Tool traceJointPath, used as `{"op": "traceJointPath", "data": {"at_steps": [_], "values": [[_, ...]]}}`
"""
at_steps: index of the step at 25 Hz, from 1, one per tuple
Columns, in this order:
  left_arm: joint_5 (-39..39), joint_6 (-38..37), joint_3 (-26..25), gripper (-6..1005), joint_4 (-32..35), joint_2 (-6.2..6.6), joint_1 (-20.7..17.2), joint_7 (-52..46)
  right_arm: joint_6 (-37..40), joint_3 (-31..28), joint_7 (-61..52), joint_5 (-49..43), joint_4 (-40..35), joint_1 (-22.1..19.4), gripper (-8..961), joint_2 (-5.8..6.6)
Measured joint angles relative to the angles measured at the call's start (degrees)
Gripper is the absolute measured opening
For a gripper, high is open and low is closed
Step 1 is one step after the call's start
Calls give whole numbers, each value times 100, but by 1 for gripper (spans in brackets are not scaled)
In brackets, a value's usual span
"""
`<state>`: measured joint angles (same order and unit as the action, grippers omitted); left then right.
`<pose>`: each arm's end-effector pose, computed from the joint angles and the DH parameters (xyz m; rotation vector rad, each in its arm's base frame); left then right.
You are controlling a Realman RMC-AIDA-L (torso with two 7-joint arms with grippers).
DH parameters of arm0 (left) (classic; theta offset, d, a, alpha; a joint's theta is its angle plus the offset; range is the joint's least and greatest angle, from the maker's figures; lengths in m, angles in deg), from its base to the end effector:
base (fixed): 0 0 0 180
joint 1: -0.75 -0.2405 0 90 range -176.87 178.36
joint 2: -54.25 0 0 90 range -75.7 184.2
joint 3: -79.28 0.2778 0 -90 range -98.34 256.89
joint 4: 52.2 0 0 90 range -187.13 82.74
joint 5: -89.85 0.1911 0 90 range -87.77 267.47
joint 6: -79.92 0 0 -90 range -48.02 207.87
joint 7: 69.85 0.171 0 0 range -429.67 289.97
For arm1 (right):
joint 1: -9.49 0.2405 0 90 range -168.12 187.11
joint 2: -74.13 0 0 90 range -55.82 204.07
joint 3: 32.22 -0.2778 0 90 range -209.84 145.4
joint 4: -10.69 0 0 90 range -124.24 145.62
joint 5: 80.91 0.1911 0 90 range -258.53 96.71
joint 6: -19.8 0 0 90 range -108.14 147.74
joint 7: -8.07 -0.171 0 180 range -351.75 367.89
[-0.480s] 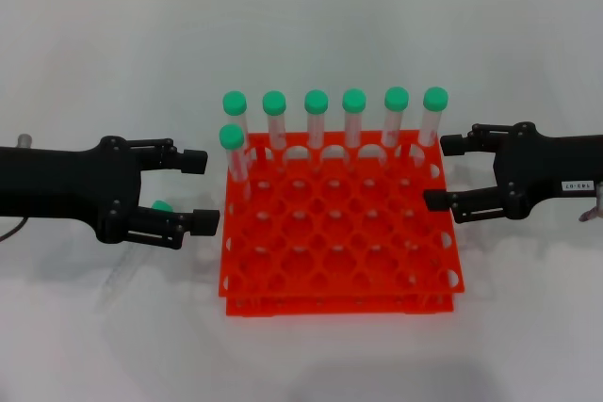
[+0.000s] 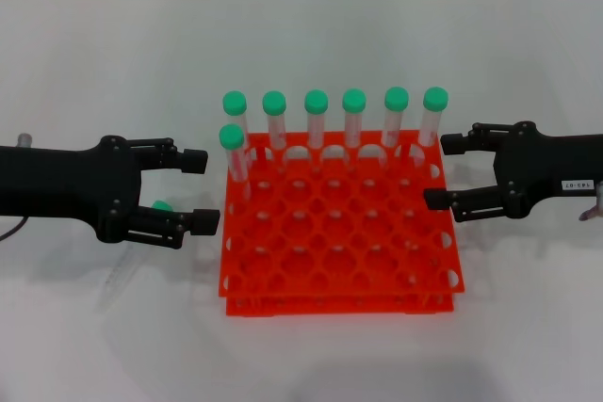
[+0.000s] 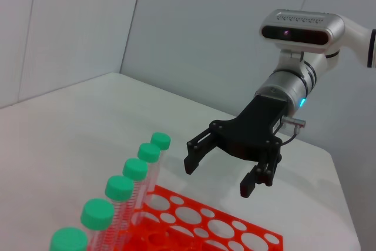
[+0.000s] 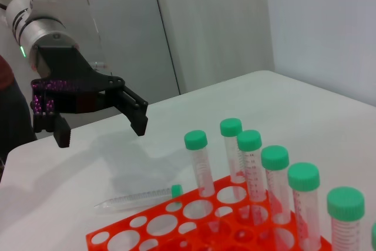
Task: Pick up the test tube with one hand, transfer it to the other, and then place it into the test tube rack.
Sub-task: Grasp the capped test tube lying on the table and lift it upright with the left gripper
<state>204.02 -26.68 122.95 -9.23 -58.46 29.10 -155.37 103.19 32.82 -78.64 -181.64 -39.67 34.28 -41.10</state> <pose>-0.2568 0.2990 0.0121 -2.9737 -0.5960 -0.6906 0.2397 0.3302 -0.0282 -2.8298 0.4678 0.5594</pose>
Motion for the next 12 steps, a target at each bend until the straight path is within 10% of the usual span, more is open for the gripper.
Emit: {"op": "traceJointPath", "data": {"at_steps": [12], "values": [[50, 0, 7, 888, 39, 26, 10, -146, 1, 0, 10, 35, 0, -8, 857, 0]]}}
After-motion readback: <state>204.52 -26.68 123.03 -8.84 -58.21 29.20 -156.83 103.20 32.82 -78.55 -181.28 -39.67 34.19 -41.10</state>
